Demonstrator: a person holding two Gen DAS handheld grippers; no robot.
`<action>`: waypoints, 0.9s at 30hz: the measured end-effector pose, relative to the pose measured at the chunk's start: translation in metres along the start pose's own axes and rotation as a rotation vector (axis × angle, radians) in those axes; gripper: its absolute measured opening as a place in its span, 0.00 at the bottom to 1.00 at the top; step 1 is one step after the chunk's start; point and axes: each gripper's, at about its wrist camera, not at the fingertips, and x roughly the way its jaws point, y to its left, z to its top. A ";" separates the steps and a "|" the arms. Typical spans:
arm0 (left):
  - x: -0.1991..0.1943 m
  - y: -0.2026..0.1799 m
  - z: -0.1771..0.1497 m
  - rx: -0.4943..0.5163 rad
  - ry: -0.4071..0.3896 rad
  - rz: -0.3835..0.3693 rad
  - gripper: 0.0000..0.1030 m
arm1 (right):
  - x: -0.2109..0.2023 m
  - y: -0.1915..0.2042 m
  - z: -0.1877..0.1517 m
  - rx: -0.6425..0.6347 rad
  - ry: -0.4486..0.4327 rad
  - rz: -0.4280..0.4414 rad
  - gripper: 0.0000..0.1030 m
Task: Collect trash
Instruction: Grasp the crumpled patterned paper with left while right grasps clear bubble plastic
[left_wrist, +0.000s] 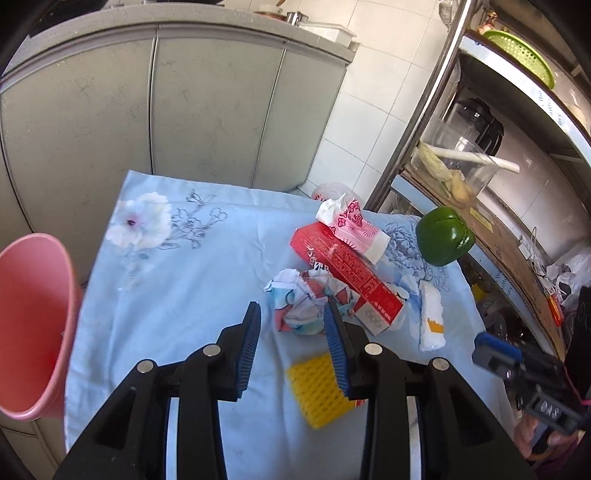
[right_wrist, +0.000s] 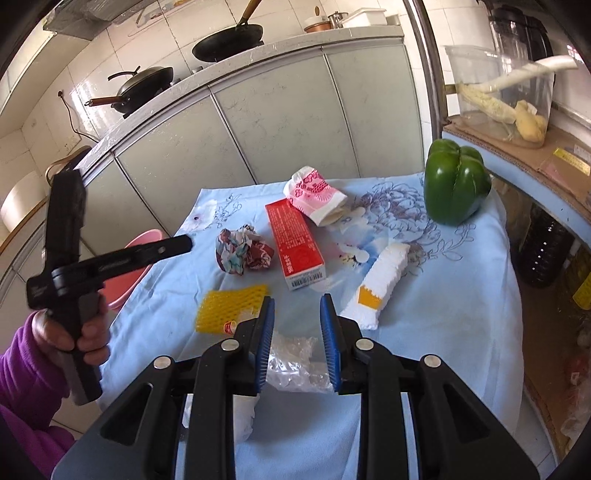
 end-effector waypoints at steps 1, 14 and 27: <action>0.005 -0.001 0.003 -0.002 0.007 0.001 0.35 | 0.000 0.001 0.000 0.001 0.005 0.007 0.25; 0.052 0.005 0.003 -0.049 0.092 0.017 0.43 | 0.018 0.012 -0.014 -0.022 0.113 0.074 0.37; 0.012 -0.005 -0.007 0.017 -0.032 -0.009 0.22 | 0.021 0.011 -0.022 -0.052 0.134 0.031 0.42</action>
